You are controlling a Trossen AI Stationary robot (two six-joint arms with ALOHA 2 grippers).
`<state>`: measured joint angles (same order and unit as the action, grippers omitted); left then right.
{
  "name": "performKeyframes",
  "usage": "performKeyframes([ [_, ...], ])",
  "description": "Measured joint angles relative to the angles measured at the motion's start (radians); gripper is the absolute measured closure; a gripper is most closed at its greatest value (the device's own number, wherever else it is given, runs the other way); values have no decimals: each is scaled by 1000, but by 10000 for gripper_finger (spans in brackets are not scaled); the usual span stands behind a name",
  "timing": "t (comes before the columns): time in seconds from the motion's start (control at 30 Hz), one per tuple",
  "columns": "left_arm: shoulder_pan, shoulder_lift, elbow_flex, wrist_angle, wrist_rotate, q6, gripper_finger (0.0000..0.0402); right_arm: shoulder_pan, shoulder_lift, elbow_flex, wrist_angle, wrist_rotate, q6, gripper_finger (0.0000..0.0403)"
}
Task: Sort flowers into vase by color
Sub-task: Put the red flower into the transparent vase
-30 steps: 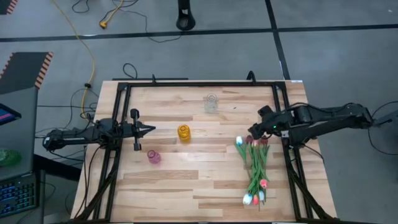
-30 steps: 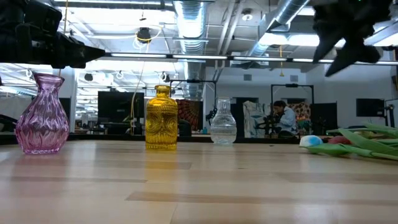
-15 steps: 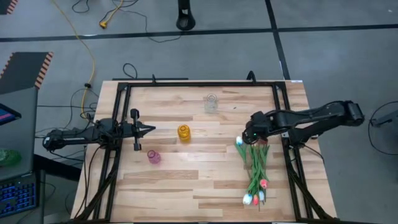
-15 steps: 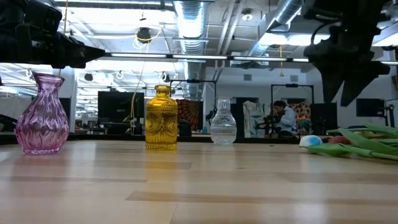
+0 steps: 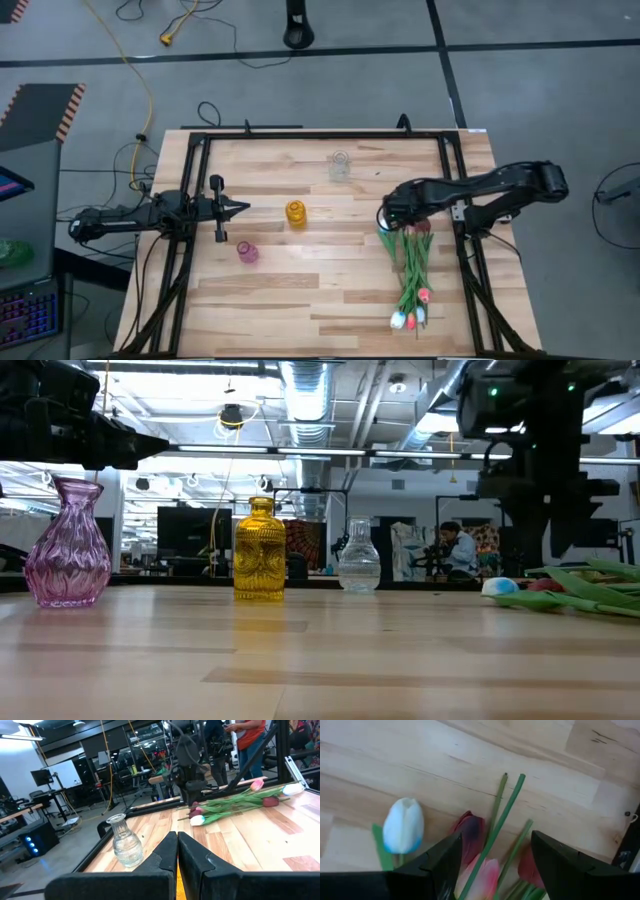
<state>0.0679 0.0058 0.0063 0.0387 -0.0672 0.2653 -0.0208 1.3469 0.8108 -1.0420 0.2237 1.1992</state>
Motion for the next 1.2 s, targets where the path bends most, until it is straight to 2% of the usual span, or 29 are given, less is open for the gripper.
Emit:
performKeyframes([
  [0.27, 0, 0, 0, 0, 0, 0, 401, -22, 83, 0, 3, -17, -3, 141],
  [0.43, 0, 0, 0, 0, 0, 0, 401, -22, 121, 0, 6, -21, -3, 164],
  [0.6, 0, 0, 0, 0, 0, 0, 401, -22, 142, 0, 11, -23, -4, 207],
  [1.0, 0, 0, 0, 0, 0, 0, 401, -21, 142, 0, 33, -23, -6, 351],
  [1.1, 0, 0, 0, 0, 0, 0, 401, -21, 142, 0, 34, -23, -6, 372],
  [1.2, 0, 0, 0, 0, 0, 0, 401, -21, 141, 0, 33, -23, -6, 375],
])
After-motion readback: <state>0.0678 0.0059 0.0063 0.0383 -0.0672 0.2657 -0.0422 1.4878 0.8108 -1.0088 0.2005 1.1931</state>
